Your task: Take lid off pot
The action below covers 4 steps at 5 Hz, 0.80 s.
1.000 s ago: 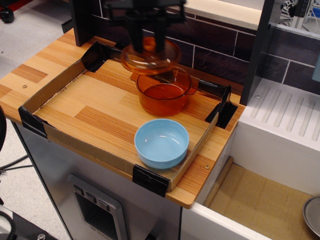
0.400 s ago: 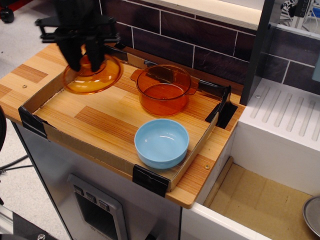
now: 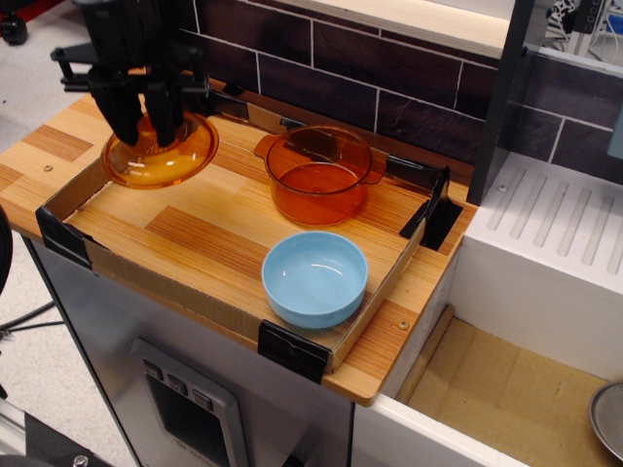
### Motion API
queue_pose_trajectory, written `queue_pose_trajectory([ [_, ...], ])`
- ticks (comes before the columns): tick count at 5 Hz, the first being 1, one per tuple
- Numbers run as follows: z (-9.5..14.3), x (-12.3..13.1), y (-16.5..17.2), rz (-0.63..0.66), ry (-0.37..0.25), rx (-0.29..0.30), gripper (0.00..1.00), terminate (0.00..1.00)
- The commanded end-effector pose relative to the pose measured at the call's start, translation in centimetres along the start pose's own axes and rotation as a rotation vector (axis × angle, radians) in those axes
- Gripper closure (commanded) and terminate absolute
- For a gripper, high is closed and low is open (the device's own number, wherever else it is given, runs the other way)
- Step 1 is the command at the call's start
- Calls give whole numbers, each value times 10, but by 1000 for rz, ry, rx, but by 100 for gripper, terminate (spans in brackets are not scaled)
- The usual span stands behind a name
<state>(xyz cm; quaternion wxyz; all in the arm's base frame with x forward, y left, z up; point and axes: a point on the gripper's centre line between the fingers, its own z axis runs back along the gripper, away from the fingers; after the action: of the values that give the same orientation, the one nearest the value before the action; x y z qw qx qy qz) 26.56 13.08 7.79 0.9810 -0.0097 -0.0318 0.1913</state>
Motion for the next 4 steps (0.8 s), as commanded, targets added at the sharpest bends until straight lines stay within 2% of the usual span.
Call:
queue_pose_trajectory([
  [1,-7,4,10,-19,-30,38,100,0],
  [2,-11,7,11,-5,-15,59,100,0],
  [3,-11,9,11,8,-12,75,0,0],
  [4,-10,6,10,-9,-26,78,0,0],
])
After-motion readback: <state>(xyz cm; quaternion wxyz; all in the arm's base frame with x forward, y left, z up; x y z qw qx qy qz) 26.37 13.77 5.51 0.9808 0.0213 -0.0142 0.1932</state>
